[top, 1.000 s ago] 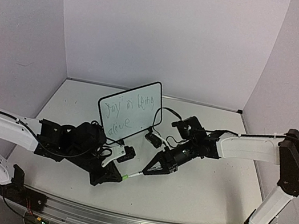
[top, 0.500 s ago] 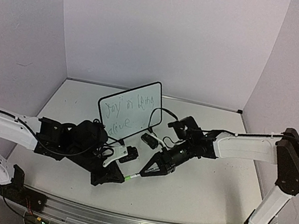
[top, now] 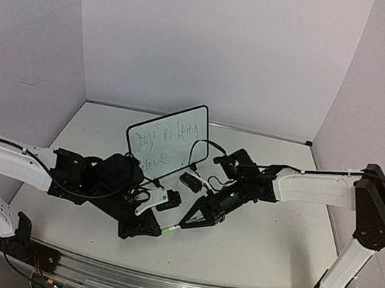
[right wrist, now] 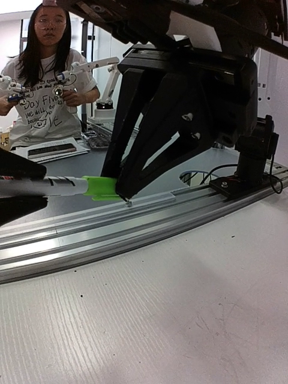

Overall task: Write a sentence on the whiteboard
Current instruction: Insert the whiteboard marker without the cap into the pen cap.

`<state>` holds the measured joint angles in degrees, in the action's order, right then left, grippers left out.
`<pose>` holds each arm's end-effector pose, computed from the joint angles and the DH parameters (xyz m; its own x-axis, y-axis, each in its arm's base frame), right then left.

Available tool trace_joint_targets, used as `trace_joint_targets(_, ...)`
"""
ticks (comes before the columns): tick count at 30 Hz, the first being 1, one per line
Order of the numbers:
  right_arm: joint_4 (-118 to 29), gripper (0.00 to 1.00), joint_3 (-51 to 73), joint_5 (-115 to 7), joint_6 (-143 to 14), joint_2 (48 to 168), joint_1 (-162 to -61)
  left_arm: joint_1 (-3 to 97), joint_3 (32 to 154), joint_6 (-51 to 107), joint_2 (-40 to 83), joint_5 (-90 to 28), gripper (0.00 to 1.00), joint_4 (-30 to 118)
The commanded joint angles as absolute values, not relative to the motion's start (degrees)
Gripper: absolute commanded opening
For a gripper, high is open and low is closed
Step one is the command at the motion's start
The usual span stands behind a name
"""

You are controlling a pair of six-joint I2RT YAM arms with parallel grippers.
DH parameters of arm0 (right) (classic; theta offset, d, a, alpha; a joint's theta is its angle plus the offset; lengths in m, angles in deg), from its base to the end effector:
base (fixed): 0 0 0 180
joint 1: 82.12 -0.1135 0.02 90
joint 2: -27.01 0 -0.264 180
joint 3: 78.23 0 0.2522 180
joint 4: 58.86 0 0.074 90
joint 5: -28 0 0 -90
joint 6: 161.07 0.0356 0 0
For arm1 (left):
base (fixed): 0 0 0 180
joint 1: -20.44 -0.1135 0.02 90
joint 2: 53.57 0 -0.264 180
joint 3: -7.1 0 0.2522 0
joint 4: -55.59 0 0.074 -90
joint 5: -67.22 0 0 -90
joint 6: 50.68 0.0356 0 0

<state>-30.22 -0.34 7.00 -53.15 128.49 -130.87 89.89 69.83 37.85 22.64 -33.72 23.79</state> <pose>0.2103 0.2902 0.2027 -0.6948 -0.6251 -0.3557 -0.4547 -0.0014 0.8906 0.0916 -0.2636 0.2337 -0.2741 0.6595 -0.7000 0.9595 0.2366 -0.1529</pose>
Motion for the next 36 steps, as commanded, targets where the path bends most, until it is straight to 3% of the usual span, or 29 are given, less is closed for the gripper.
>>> trace_joint_targets(1,-30.8,0.0,2.5,8.6,-54.8,129.3,-133.6,89.9,74.7,38.7,23.2,-32.8,0.0,33.0)
trace_joint_targets(36,-28.8,0.0,2.6,15.1,-58.6,125.7,-135.6,88.5,72.9,34.8,18.8,-40.4,0.0,41.6)
